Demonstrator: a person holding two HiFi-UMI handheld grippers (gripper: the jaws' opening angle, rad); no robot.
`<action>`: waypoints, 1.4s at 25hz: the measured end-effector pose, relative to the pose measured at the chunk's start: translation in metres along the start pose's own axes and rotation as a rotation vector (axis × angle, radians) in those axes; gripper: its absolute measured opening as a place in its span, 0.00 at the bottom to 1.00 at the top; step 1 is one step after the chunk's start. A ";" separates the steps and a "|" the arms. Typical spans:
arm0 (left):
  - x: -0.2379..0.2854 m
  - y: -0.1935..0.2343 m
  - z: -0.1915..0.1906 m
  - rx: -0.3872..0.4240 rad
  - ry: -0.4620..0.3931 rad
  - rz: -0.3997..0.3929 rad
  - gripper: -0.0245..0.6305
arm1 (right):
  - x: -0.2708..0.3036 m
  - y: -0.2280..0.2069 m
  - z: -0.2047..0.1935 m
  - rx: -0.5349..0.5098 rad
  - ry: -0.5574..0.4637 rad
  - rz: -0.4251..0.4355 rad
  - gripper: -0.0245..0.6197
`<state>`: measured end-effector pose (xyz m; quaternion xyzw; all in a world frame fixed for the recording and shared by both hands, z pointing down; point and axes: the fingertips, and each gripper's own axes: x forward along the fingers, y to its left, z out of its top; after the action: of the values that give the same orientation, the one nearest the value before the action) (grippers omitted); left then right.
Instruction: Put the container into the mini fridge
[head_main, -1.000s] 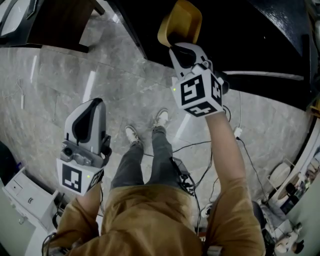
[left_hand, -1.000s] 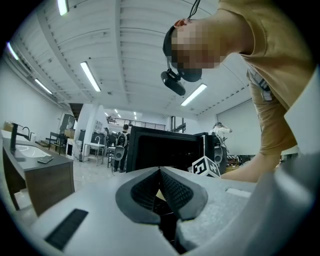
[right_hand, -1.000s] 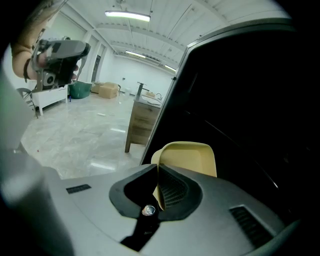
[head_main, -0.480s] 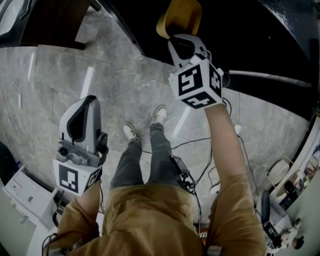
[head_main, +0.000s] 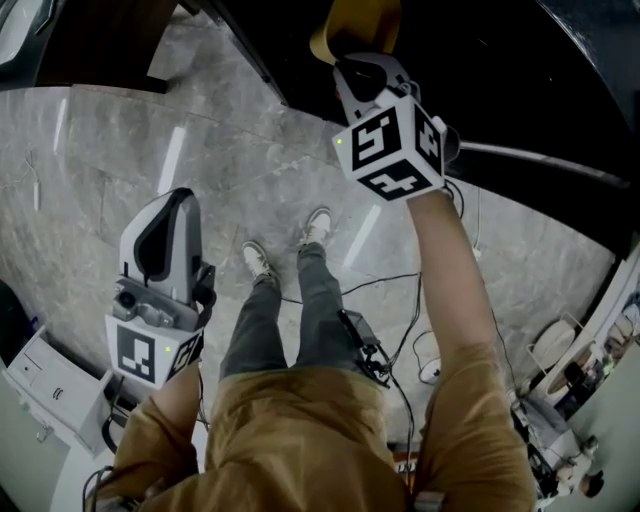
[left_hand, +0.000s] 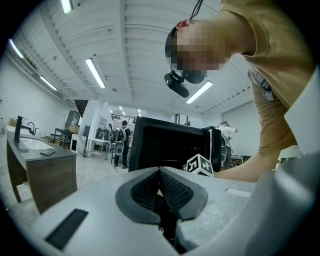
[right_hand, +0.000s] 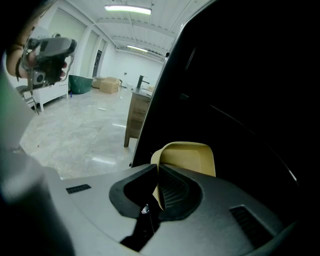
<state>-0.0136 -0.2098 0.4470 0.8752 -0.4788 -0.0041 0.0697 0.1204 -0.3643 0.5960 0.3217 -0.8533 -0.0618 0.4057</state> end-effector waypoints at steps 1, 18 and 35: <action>0.000 0.001 -0.001 -0.001 0.001 0.002 0.04 | 0.001 0.000 0.000 -0.002 0.001 0.000 0.05; 0.026 0.017 -0.008 -0.011 -0.006 0.005 0.04 | 0.027 -0.013 -0.009 -0.037 0.041 0.017 0.05; 0.018 0.022 -0.019 -0.028 0.026 0.031 0.04 | 0.044 -0.030 -0.015 -0.088 0.079 -0.049 0.05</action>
<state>-0.0203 -0.2344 0.4697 0.8664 -0.4914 0.0015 0.0882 0.1258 -0.4117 0.6231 0.3265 -0.8249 -0.0963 0.4513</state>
